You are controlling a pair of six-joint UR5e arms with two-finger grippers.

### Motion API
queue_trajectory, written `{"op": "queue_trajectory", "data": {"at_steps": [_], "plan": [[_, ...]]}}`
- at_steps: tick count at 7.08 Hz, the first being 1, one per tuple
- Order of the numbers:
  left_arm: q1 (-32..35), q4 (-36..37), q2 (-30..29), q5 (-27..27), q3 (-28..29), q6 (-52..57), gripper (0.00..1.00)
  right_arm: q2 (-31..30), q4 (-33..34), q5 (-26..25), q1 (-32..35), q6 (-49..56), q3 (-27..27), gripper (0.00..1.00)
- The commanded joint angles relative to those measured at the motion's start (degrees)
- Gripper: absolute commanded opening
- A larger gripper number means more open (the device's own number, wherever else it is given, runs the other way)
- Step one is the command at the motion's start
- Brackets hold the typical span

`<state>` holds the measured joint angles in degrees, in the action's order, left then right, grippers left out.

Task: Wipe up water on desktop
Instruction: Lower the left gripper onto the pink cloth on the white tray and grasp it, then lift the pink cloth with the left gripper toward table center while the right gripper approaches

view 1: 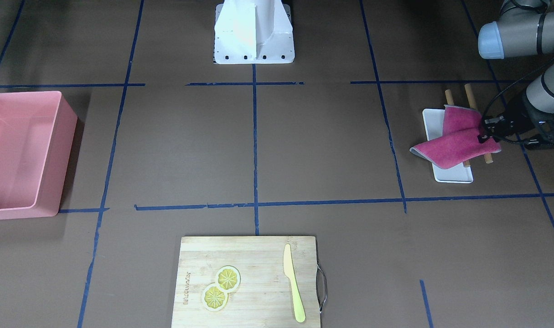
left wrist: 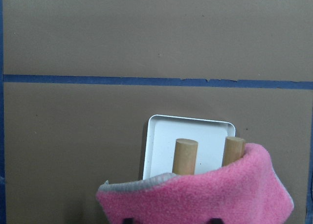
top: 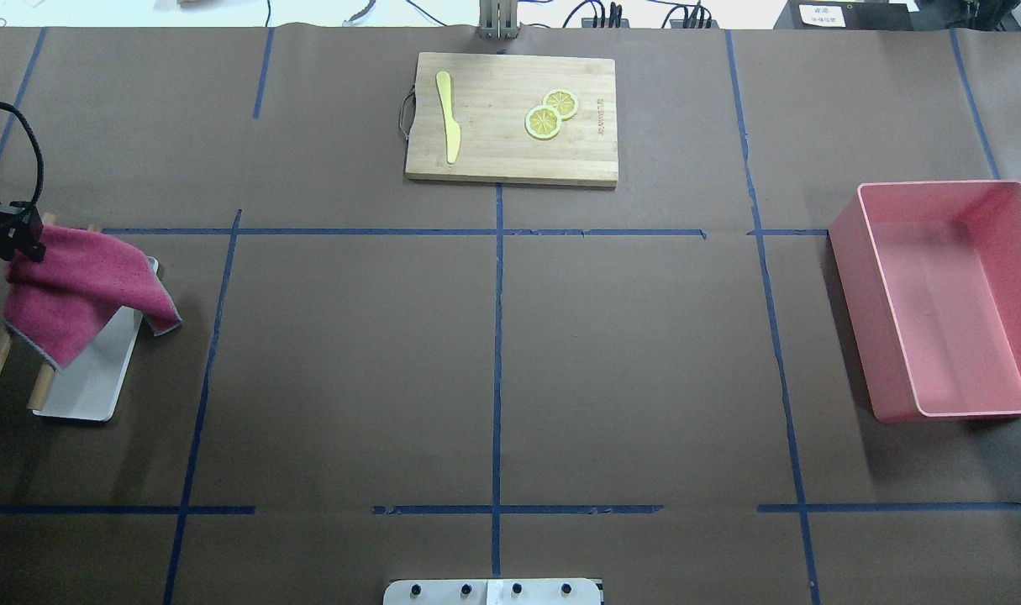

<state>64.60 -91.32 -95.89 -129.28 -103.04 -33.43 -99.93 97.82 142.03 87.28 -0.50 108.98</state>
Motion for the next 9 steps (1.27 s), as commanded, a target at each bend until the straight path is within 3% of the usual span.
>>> {"op": "queue_trajectory", "data": {"at_steps": [1,3,6,9], "plan": [[0.0,0.0,0.0,0.0,0.0,-0.1,0.14,0.0,0.0,0.0,0.0,0.0,0.0,1.0],[0.0,0.0,-0.2,-0.3,-0.9,-0.5,0.0,0.0,0.0,0.0,0.0,0.0,0.0,1.0],[0.1,1.0,-0.3,-0.6,-7.8,-3.5,0.0,0.1,-0.3,0.1,0.0,0.1,1.0,1.0],[-1.2,1.1,-12.2,-5.0,-9.5,-26.2,0.0,0.1,-11.3,0.2,-5.0,-3.4,1.9,1.0]]}}
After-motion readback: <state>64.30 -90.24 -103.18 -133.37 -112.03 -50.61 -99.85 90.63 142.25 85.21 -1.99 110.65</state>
